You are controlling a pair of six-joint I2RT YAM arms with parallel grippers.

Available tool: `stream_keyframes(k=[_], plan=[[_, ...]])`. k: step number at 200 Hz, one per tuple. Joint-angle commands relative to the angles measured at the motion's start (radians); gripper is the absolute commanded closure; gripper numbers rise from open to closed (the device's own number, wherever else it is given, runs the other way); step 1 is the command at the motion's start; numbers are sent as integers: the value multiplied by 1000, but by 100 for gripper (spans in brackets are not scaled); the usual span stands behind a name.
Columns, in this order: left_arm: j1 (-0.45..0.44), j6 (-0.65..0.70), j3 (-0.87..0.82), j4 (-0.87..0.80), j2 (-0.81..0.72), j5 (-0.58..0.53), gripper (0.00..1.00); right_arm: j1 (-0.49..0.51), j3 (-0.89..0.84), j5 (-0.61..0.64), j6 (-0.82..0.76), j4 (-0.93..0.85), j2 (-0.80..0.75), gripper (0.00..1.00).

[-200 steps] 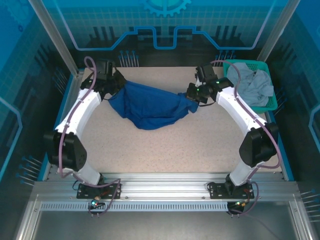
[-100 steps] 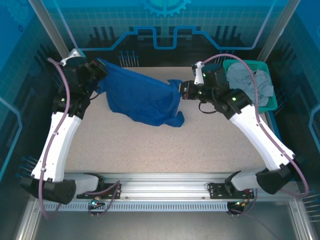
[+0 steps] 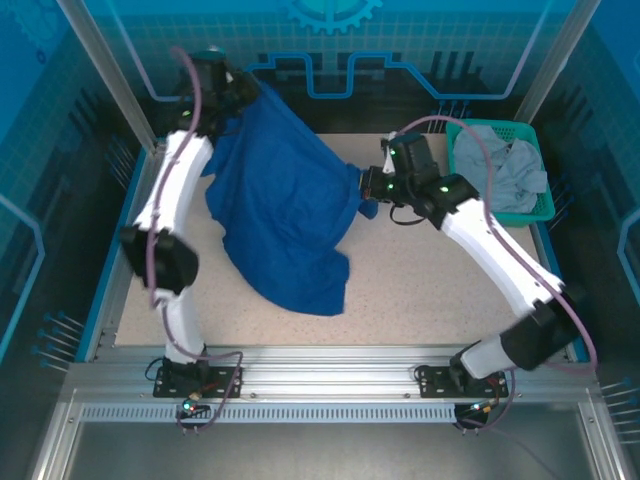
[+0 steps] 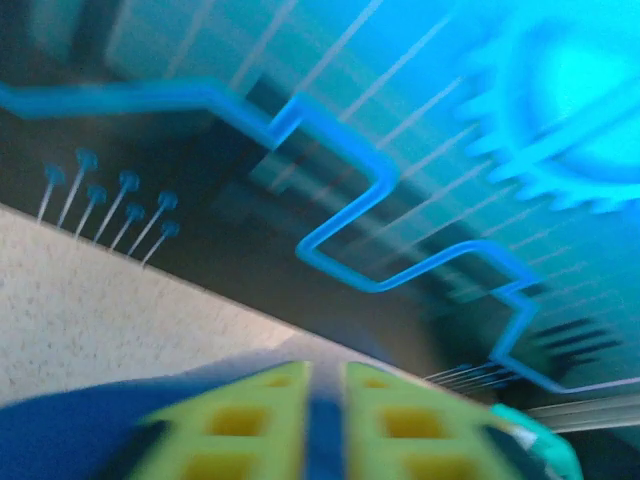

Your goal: Fold and stack the t-shirts

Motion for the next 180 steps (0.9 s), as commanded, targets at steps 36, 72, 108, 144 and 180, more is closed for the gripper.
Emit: stream_keyframes(k=[36,72,108,144,180], plan=[[-69,7,-6,-375,-42,21,39,-102,-77,8,48,-242,133,78],[-123,-215,-688,-363,-445,62,46,-120,-131,59,50,-278,35,68],[-258,-363,-1056,-419,-628,183,47,-116,-191,40,20,-275,-8,62],[-350,-481,-1262,-287,-592,232,46,-146,-262,15,-18,-228,-19,62],[-339,-547,-1286,-151,-463,157,53,-212,-290,13,-25,-188,-6,62]])
